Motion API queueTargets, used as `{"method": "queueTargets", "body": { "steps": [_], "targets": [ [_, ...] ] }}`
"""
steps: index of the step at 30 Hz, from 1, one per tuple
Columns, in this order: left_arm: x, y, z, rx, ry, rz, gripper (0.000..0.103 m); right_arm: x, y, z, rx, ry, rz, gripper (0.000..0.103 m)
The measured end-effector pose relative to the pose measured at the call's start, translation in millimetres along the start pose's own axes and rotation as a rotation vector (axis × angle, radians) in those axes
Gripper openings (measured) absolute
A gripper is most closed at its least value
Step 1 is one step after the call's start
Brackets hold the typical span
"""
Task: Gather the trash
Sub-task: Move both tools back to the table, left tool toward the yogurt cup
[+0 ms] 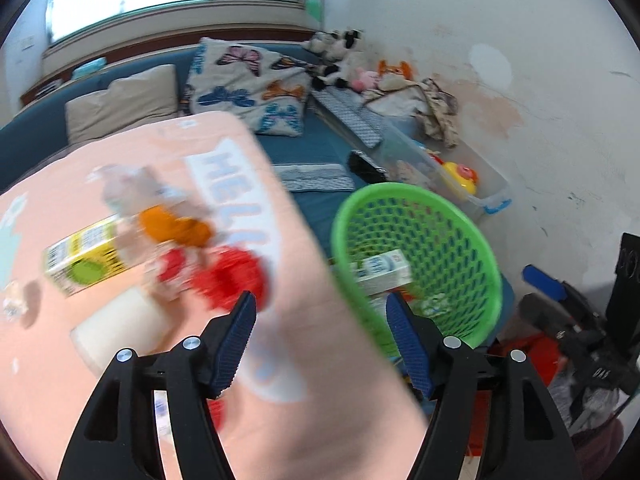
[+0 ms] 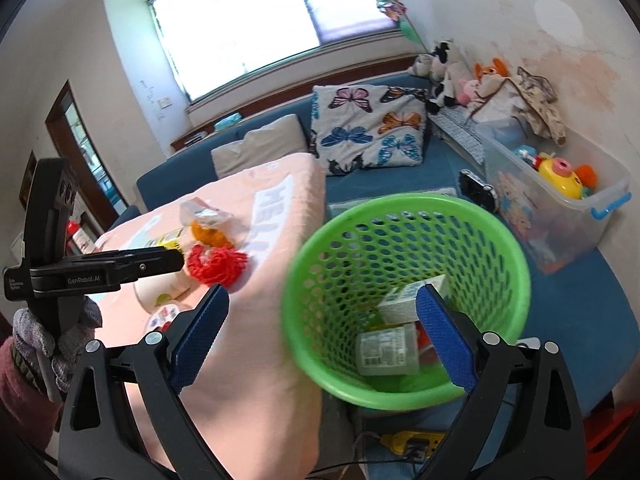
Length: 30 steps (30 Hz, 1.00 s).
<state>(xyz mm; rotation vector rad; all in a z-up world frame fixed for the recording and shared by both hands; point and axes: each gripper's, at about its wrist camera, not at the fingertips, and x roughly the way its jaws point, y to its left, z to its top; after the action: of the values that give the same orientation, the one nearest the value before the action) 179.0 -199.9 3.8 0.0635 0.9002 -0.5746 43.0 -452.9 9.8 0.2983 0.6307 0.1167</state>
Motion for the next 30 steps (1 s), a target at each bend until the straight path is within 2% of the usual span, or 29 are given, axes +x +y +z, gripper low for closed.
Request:
{"method": "queueTargets", "body": {
  "steps": [8,12,19,30],
  "targets": [
    [-25,67,-40,-0.108,0.011,0.075,0.069,14,33,1,-0.053,0.018,0.055,0.095],
    [-27,88,-61,-0.15,0.024,0.091,0.075,21,47,3,-0.077,0.03,0.075,0.095],
    [-13,92,-85,-0.161,0.064,0.091,0.084,32,65,2,-0.108,0.046,0.103,0.095],
    [17,83,-90,-0.11,0.097,0.144,0.087,40,64,-2,-0.108,0.07,0.107,0.095]
  ]
}}
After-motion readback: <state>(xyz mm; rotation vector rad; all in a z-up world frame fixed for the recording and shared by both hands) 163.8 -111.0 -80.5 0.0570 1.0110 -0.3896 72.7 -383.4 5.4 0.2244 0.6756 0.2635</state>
